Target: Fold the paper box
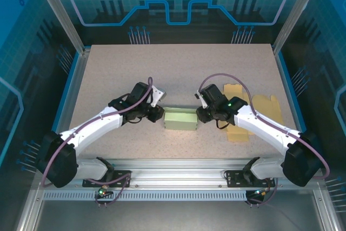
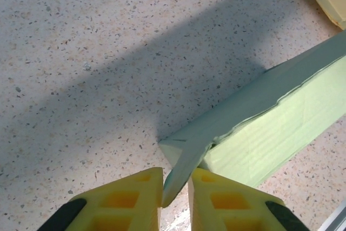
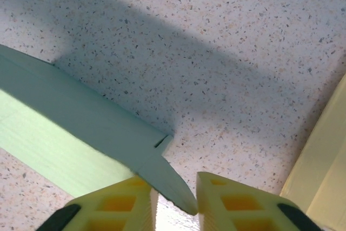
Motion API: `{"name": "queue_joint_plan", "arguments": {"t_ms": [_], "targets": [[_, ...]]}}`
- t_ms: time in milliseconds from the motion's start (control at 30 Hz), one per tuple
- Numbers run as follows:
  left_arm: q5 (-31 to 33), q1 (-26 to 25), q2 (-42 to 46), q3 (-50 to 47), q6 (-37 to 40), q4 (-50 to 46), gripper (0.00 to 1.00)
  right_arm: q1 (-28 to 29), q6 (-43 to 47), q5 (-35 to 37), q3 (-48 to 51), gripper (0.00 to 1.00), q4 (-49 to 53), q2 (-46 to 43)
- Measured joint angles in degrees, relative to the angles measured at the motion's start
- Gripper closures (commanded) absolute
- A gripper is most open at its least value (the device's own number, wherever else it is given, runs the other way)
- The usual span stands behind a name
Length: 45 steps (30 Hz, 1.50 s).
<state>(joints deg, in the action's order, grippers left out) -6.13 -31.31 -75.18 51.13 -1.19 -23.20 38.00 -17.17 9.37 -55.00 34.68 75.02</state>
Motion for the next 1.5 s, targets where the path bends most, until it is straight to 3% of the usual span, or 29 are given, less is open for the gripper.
{"name": "queue_joint_plan", "arguments": {"t_ms": [333, 567, 1000, 1500], "targets": [[-4.11, 0.04, 0.00, 0.94, -2.19, 1.29, 0.78, 1.01, -0.87, -0.83, -0.26, 0.79, -0.02, 0.00], [-4.87, 0.04, 0.00, 0.94, -5.11, 1.25, 0.87, 1.73, -2.10, -0.81, -1.38, 0.84, 0.02, 0.00], [-4.55, -0.07, 0.04, 0.48, -13.25, 1.97, 0.90, 2.36, -8.17, -0.76, -1.64, 0.87, 0.31, 0.00], [9.46, -6.64, 2.78, -4.44, -19.98, 9.27, 0.93, 7.76, -17.22, 8.46, -1.18, 0.92, -0.24, 0.39]]}}
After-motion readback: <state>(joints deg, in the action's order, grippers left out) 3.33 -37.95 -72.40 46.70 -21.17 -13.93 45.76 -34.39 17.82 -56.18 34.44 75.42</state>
